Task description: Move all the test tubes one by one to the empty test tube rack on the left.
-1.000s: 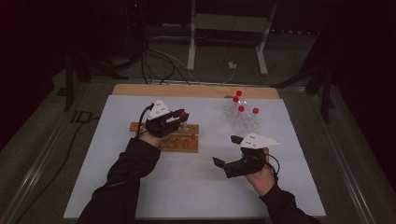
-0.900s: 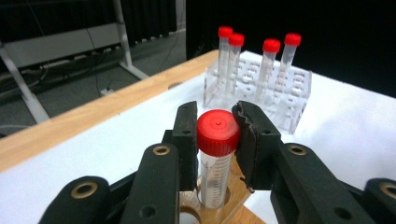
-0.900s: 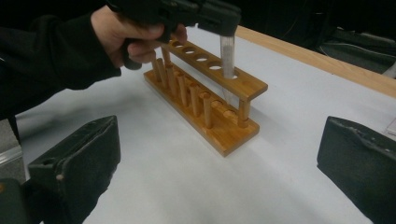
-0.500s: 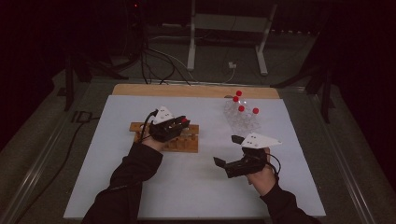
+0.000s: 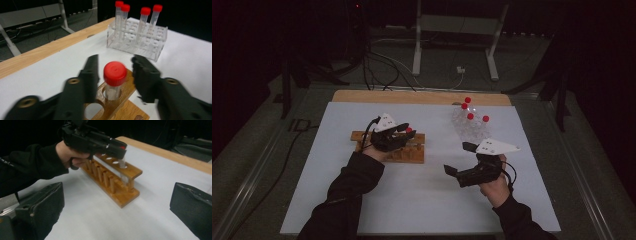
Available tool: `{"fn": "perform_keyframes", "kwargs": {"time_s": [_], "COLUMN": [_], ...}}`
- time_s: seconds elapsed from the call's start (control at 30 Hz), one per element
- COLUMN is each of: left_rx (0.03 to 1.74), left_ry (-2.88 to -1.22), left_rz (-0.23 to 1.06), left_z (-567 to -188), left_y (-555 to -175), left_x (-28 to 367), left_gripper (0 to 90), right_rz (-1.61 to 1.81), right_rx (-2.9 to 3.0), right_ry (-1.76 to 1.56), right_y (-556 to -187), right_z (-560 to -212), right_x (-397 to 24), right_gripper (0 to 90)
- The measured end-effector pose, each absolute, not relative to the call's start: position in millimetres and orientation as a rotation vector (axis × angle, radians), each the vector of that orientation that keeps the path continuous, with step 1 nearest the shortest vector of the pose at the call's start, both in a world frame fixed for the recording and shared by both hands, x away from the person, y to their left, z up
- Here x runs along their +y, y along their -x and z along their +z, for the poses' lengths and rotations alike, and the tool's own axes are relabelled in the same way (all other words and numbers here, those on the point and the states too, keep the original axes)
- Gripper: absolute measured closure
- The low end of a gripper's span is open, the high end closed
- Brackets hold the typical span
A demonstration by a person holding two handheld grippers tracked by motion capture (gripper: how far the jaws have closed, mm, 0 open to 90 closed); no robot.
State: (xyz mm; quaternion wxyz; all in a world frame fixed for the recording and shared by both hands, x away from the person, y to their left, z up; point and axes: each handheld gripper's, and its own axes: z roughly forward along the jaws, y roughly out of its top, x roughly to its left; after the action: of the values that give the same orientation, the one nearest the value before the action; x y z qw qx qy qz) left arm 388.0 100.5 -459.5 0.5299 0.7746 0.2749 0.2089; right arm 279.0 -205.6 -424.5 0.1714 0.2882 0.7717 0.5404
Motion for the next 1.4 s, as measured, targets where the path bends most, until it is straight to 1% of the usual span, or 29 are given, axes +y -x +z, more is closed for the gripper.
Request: {"fn": "perform_keyframes", "kwargs": {"time_s": [0.03,0.07,0.1,0.13,0.17,0.2,0.27,0.3,0.33,0.37,0.4,0.43,0.5,0.73,0.93,1.17,1.33,1.4], "left_rx": [0.662,0.653,0.653,0.652,0.65,0.646,0.639,0.631,0.628,0.623,0.615,0.615,0.588,0.551,0.543,0.531,0.53,0.526], "left_ry": [-1.844,-1.832,-1.832,-1.827,-1.822,-1.815,-1.812,-1.816,-1.822,-1.826,-1.834,-1.841,-1.843,-1.841,-1.836,-1.843,-1.848,-1.853], "left_rz": [0.498,0.487,0.487,0.5,0.493,0.479,0.475,0.456,0.454,0.443,0.42,0.417,0.386,0.365,0.373,0.357,0.353,0.348], "left_z": [-458,-453,-453,-451,-448,-445,-440,-437,-435,-433,-431,-429,-427,-422,-427,-439,-449,-452], "left_y": [-387,-386,-386,-384,-382,-380,-376,-373,-371,-368,-366,-362,-356,-331,-314,-299,-292,-291], "left_x": [102,105,105,106,108,109,113,114,115,117,118,119,123,137,150,155,155,155], "left_gripper": [56.0,46.1,39.4,35.1,32.4,27.5,20.4,20.4,16.4,15.3,7.8,7.8,2.9,2.0,2.1,2.1,2.0,2.1], "right_rz": [1.534,1.535,1.535,1.532,1.532,1.53,1.519,1.519,1.511,1.506,1.507,1.503,1.501,1.512,1.472,1.409,1.37,1.349], "right_rx": [2.191,2.182,2.182,2.172,2.167,2.158,2.156,2.156,2.145,2.143,2.142,2.13,2.12,2.05,1.991,1.942,1.945,1.947], "right_ry": [-0.818,-0.813,-0.813,-0.819,-0.82,-0.821,-0.824,-0.824,-0.827,-0.831,-0.834,-0.841,-0.845,-0.879,-0.942,-1.006,-1.058,-1.087], "right_y": [-279,-281,-281,-283,-285,-286,-290,-290,-291,-293,-296,-298,-303,-323,-343,-367,-377,-381], "right_z": [-425,-422,-422,-419,-417,-416,-412,-412,-411,-409,-407,-405,-403,-397,-399,-417,-429,-434], "right_x": [-206,-208,-208,-210,-212,-213,-216,-216,-218,-221,-223,-226,-231,-254,-273,-297,-304,-305], "right_gripper": [0.0,0.0,0.0,0.0,0.0,0.0,0.0,0.0,0.0,0.0,0.0,0.0,0.0,0.0,0.0,0.0,0.0,4.0]}}
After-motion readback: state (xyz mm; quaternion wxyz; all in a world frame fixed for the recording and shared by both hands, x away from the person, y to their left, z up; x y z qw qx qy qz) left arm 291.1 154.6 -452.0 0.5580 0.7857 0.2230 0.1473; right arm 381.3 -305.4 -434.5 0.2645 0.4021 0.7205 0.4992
